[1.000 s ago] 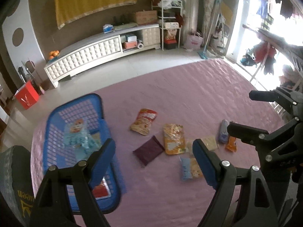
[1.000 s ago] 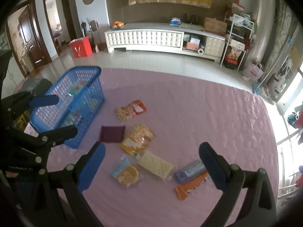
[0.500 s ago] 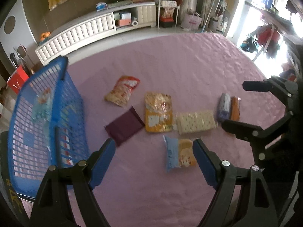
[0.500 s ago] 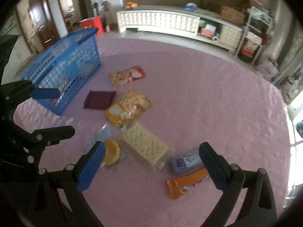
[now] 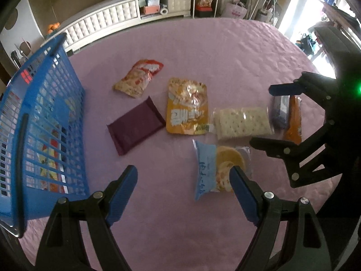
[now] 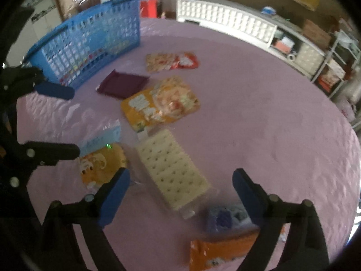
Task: Organize snacks
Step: 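Grasp the white cracker pack with the right tool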
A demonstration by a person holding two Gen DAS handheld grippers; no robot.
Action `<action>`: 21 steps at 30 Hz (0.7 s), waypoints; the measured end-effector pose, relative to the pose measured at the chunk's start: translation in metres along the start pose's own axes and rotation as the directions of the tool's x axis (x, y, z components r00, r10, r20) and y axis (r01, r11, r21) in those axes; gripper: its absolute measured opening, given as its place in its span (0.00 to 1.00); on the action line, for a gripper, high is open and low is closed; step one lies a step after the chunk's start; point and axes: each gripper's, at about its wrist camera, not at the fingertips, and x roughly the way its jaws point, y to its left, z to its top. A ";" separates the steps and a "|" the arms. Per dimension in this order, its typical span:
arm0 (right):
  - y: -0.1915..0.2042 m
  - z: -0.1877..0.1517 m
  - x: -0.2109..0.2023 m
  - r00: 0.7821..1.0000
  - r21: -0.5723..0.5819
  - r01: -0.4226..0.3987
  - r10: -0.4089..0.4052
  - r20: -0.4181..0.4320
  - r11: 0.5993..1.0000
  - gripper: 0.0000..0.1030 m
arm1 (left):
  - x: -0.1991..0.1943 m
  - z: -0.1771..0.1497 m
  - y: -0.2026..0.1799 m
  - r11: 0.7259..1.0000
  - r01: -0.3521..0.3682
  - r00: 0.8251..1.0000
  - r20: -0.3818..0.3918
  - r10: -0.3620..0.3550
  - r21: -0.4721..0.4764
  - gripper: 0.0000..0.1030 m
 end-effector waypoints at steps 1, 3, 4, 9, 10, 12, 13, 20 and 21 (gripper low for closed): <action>-0.001 0.001 0.003 1.000 -0.004 -0.014 0.014 0.002 1.000 0.88 | 0.001 0.001 0.000 1.000 0.002 1.000 -0.001 -0.002 -0.001 0.79; -0.004 0.002 0.003 1.000 0.002 -0.025 0.025 0.015 1.000 0.87 | 0.002 0.001 0.001 1.000 0.008 1.000 0.004 -0.008 -0.007 0.79; -0.006 0.004 0.003 0.999 0.005 -0.028 0.028 0.021 1.000 0.87 | 0.002 0.002 0.000 1.000 0.010 1.000 0.004 -0.010 -0.004 0.79; -0.008 0.008 0.010 0.998 -0.040 -0.068 0.069 0.014 0.997 0.75 | 0.005 0.003 -0.004 1.000 0.004 1.000 0.005 -0.005 0.023 0.79; -0.007 0.007 0.009 0.997 -0.054 -0.069 0.070 0.019 0.996 0.75 | 0.005 0.002 -0.005 1.000 0.003 1.000 0.003 -0.003 0.027 0.79; -0.008 0.005 0.008 0.996 -0.072 -0.079 0.081 0.030 0.994 0.70 | 0.005 0.002 -0.006 1.000 -0.001 1.000 0.005 0.000 0.031 0.79; -0.008 0.004 0.008 0.996 -0.077 -0.086 0.089 0.031 0.993 0.69 | 0.004 0.002 -0.005 1.000 0.002 1.000 0.006 -0.002 0.031 0.79; -0.002 0.001 0.008 0.997 -0.085 -0.046 0.051 0.056 0.995 0.51 | 0.010 0.006 -0.006 0.999 -0.003 1.000 0.002 0.003 0.031 0.79; -0.004 0.001 0.008 0.997 -0.061 -0.044 0.047 0.057 0.997 0.50 | 0.011 0.007 -0.007 0.999 -0.006 1.000 0.001 0.006 0.036 0.79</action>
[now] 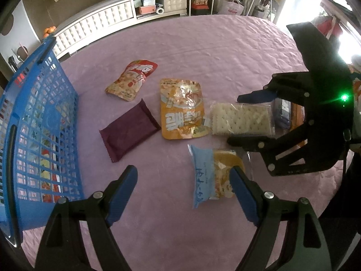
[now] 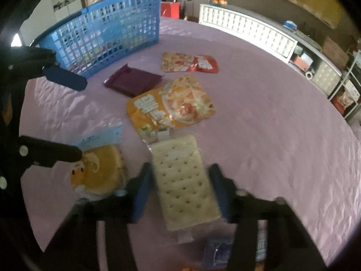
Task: Organize snacks
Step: 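Grasp the white cracker pack with the right tool, then grasp the orange-yellow snack pouch with the left tool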
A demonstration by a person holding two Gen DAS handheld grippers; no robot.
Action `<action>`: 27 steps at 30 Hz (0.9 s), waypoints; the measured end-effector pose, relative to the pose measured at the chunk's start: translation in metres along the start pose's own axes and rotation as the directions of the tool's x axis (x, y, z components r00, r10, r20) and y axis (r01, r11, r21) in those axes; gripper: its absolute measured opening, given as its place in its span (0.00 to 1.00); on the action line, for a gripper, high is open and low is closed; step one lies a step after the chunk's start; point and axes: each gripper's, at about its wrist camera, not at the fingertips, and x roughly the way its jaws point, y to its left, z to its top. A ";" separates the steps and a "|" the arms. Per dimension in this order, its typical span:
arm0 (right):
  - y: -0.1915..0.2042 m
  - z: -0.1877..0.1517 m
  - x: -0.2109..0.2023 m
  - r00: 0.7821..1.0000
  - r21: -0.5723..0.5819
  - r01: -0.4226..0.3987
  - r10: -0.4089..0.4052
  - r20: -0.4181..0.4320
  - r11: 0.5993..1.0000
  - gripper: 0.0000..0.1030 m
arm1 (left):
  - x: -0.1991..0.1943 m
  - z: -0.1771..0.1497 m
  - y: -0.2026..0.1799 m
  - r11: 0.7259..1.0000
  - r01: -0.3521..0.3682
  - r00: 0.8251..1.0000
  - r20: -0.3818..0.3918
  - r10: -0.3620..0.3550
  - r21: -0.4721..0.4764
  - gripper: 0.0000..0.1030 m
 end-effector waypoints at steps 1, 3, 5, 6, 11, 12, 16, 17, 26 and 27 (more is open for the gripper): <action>-0.001 0.000 0.001 1.000 0.020 0.009 -0.009 -0.002 1.000 0.50 | 0.000 0.002 -0.001 1.000 -0.005 1.000 0.003 0.005 0.005 0.79; -0.004 0.002 0.000 1.000 0.066 0.025 -0.025 -0.009 0.997 0.50 | 0.001 0.007 -0.001 1.000 -0.010 1.000 0.012 0.010 0.006 0.79; -0.011 0.002 -0.004 1.000 0.148 -0.029 0.028 0.008 0.989 0.49 | 0.001 0.014 -0.001 1.000 -0.008 1.000 0.019 0.007 0.005 0.79; -0.015 0.003 -0.007 0.998 0.181 -0.059 0.056 0.022 0.982 0.49 | 0.001 0.019 0.000 1.000 -0.008 1.000 0.026 0.008 0.003 0.79; -0.035 0.004 -0.014 0.998 0.282 -0.035 0.021 0.053 0.959 0.49 | 0.008 0.040 0.001 0.999 -0.031 0.999 0.028 0.030 0.011 0.79; -0.040 0.003 -0.014 0.999 0.309 -0.029 0.014 0.050 0.951 0.50 | 0.010 0.044 0.003 0.999 -0.034 0.999 0.023 0.034 0.015 0.79; -0.065 -0.002 -0.014 0.998 0.421 -0.051 0.033 0.050 0.906 0.50 | 0.023 0.058 0.004 0.999 -0.037 0.999 0.002 0.037 0.027 0.79; -0.067 -0.002 -0.015 0.998 0.425 -0.060 0.038 0.059 0.903 0.50 | 0.027 0.062 0.004 0.999 -0.034 0.999 -0.007 0.035 0.026 0.79; -0.068 -0.001 -0.016 0.998 0.421 -0.063 0.046 0.052 0.905 0.50 | 0.066 0.083 -0.007 0.999 0.028 0.996 -0.090 -0.026 0.025 0.79; -0.068 -0.001 -0.016 0.998 0.414 -0.063 0.047 0.050 0.908 0.50 | 0.070 0.085 -0.008 0.999 0.037 0.994 -0.100 -0.035 0.017 0.79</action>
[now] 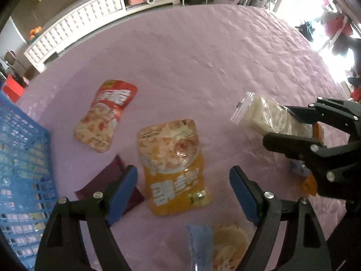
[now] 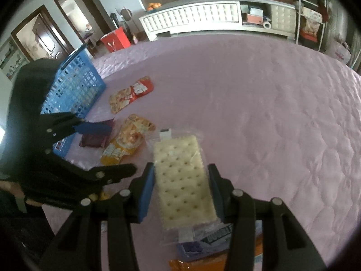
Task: Organize snacks
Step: 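Grasp the orange-yellow snack pouch with the left tool, then lift the orange pouch with the left tool while the right tool carries the cracker pack to the basket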
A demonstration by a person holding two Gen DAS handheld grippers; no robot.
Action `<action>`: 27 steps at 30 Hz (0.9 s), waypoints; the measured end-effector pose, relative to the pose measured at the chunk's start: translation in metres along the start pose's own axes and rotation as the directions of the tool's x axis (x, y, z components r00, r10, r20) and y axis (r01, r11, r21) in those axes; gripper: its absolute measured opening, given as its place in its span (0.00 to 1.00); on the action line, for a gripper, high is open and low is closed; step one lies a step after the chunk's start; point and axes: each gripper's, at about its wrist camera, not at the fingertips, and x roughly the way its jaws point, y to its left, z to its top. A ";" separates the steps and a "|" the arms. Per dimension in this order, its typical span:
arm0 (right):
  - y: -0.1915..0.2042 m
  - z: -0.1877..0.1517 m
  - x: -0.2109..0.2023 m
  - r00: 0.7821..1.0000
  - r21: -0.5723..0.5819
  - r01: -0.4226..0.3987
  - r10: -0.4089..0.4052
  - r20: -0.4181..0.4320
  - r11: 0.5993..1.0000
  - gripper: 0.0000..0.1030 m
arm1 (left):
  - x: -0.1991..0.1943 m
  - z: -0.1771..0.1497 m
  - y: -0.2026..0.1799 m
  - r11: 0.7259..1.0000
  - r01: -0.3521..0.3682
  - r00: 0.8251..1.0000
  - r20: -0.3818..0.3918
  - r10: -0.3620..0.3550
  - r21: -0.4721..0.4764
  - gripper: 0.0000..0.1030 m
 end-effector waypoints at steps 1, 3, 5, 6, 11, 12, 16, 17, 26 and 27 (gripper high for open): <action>0.000 0.000 0.000 1.000 -0.003 0.001 -0.001 0.000 1.000 0.50 | 0.005 0.003 0.001 1.000 0.001 1.000 -0.009 -0.001 -0.015 0.79; -0.002 0.000 -0.001 1.000 0.004 -0.005 0.005 0.000 1.000 0.50 | 0.013 0.006 0.001 0.999 0.002 1.000 -0.030 -0.003 -0.032 0.79; -0.004 0.000 -0.003 1.000 0.010 -0.002 0.002 0.003 1.000 0.50 | 0.016 0.009 0.001 0.999 0.001 1.000 -0.027 -0.001 -0.033 0.79; -0.005 0.000 -0.003 1.000 0.013 0.001 -0.001 0.003 1.000 0.50 | 0.017 0.009 0.000 0.999 0.005 0.999 -0.034 -0.006 -0.034 0.79; -0.009 0.001 -0.005 1.000 0.025 0.001 -0.002 0.010 1.000 0.50 | 0.014 0.009 0.011 0.990 0.096 0.995 -0.019 -0.099 -0.106 0.79; -0.008 0.001 -0.005 1.000 0.023 0.002 -0.002 0.009 1.000 0.50 | 0.013 0.008 0.011 0.991 0.095 0.995 -0.018 -0.097 -0.097 0.79; -0.008 0.001 -0.003 1.000 0.015 0.008 -0.008 0.000 1.000 0.50 | 0.015 0.006 -0.001 1.000 0.018 0.999 -0.032 -0.019 -0.023 0.76; -0.007 0.001 -0.003 1.000 0.014 0.005 -0.005 -0.004 1.000 0.50 | 0.015 0.006 -0.002 1.000 0.005 0.999 -0.033 -0.006 -0.027 0.76; -0.003 0.000 0.000 1.000 0.000 0.001 -0.001 -0.015 1.000 0.50 | 0.006 -0.003 -0.003 0.998 -0.016 1.000 -0.018 0.015 -0.059 0.43; -0.003 0.000 0.000 1.000 -0.001 -0.001 0.001 -0.016 1.000 0.50 | 0.006 -0.005 -0.006 0.998 -0.019 1.000 -0.019 0.018 -0.052 0.43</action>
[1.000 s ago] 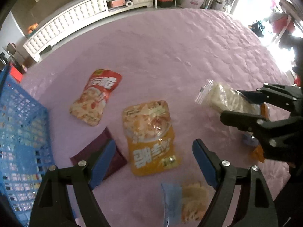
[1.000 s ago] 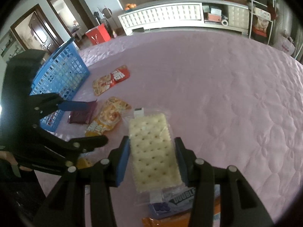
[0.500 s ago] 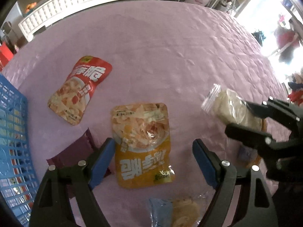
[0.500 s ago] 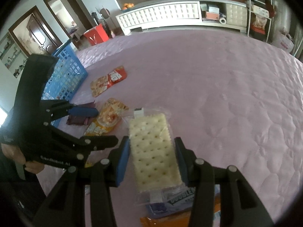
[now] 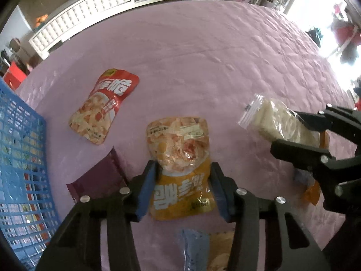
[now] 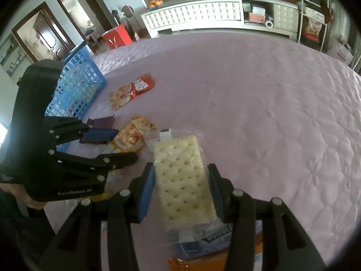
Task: Organize snacks
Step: 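Lift the orange pouch with the left tool while the right tool carries the cracker pack to the basket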
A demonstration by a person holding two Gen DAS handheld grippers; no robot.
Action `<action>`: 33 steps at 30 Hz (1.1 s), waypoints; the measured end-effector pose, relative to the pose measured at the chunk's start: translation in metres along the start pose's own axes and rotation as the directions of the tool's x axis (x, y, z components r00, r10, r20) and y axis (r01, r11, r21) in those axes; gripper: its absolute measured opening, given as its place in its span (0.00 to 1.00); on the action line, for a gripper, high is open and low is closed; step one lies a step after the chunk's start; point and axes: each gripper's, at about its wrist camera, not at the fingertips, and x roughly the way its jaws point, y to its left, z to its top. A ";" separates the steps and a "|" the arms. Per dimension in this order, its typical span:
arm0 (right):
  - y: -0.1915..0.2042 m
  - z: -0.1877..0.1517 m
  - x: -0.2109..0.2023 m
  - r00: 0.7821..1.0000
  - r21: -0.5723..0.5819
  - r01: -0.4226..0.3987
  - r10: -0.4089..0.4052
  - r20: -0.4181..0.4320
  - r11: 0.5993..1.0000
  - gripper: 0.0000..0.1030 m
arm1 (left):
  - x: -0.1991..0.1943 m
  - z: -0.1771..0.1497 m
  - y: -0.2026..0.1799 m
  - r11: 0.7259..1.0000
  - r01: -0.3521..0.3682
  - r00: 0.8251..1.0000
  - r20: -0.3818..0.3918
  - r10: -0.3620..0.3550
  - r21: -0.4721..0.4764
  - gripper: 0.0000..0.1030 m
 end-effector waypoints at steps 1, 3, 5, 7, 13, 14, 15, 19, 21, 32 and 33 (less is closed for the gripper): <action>0.000 0.000 0.000 1.000 0.000 0.000 0.000 -0.001 1.000 0.50 | 0.001 0.000 -0.003 1.000 -0.003 1.000 -0.002 0.003 0.000 0.42; 0.000 0.000 0.000 1.000 -0.002 0.001 -0.001 -0.002 1.000 0.50 | 0.000 -0.002 -0.007 1.000 -0.016 1.000 -0.003 0.016 -0.001 0.42; 0.001 -0.001 0.000 1.000 -0.006 0.001 -0.001 -0.003 1.000 0.50 | -0.002 -0.006 -0.012 1.000 -0.025 1.000 0.011 0.025 0.009 0.35; 0.001 -0.001 0.001 1.000 -0.008 0.000 0.000 -0.004 1.000 0.50 | 0.000 -0.005 -0.023 1.000 -0.021 1.000 0.021 0.021 0.020 0.27; 0.006 -0.005 -0.001 1.000 -0.022 0.022 -0.023 -0.007 1.000 0.50 | -0.005 -0.008 -0.035 1.000 -0.012 0.999 0.033 0.011 0.018 0.08; 0.009 -0.005 -0.003 1.000 -0.024 0.030 -0.030 -0.006 0.999 0.50 | -0.007 -0.008 -0.033 1.000 0.001 0.999 0.034 -0.001 0.013 0.08; 0.011 -0.004 -0.006 0.999 -0.032 0.046 -0.046 -0.002 0.998 0.50 | -0.010 -0.012 -0.028 1.000 0.029 0.999 0.033 -0.029 -0.003 0.08; 0.024 -0.003 -0.021 0.994 -0.025 0.107 -0.106 0.019 0.994 0.50 | -0.026 -0.024 -0.022 0.998 0.055 0.997 0.053 -0.054 -0.015 0.08; 0.031 -0.002 -0.032 0.995 -0.002 0.096 -0.096 0.034 0.995 0.50 | -0.042 -0.025 -0.020 0.997 0.070 0.994 0.085 -0.069 -0.008 0.08; 0.110 0.037 -0.090 0.984 -0.086 0.114 -0.101 0.145 0.990 0.50 | -0.157 -0.040 0.025 0.996 0.078 0.958 0.278 -0.065 -0.036 0.08; 0.118 0.040 -0.091 0.984 -0.097 0.115 -0.099 0.151 0.989 0.50 | -0.167 -0.042 0.034 0.996 0.080 0.953 0.296 -0.064 -0.041 0.08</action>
